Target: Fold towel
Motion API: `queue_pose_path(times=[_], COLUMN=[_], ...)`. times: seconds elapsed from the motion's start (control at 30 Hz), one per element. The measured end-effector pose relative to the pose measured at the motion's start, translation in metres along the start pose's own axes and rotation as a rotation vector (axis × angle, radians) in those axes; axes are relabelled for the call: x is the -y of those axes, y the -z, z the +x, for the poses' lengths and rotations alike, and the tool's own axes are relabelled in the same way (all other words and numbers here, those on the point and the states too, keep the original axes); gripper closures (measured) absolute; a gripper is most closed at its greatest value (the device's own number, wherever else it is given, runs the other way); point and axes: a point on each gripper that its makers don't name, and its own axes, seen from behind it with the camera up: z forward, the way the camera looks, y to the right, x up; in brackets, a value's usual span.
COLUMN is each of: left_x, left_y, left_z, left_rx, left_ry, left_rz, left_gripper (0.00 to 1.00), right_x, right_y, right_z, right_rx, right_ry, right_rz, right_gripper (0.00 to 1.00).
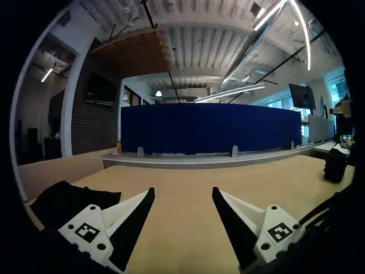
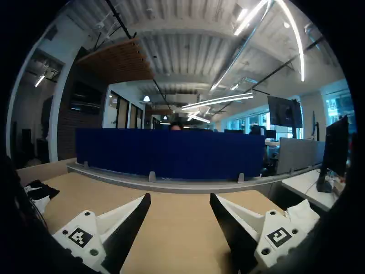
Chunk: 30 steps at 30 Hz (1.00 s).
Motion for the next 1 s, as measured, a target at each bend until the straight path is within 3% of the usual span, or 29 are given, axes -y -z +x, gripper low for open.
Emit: queue_pose_path(times=[0.37, 1.0], left_x=[0.000, 0.001], left_y=[0.000, 0.001], left_z=[0.000, -0.001], left_rx=[0.000, 0.000], left_ry=[0.000, -0.001], left_rz=[0.000, 0.000], left_gripper=[0.07, 0.07], right_x=[-0.019, -0.047], right_y=[-0.003, -0.003], right_z=[-0.003, -0.073], right_rx=[-0.036, -0.026], right_ry=[-0.011, -0.038], right_rz=[-0.019, -0.050], right_gripper=[0.00, 0.00])
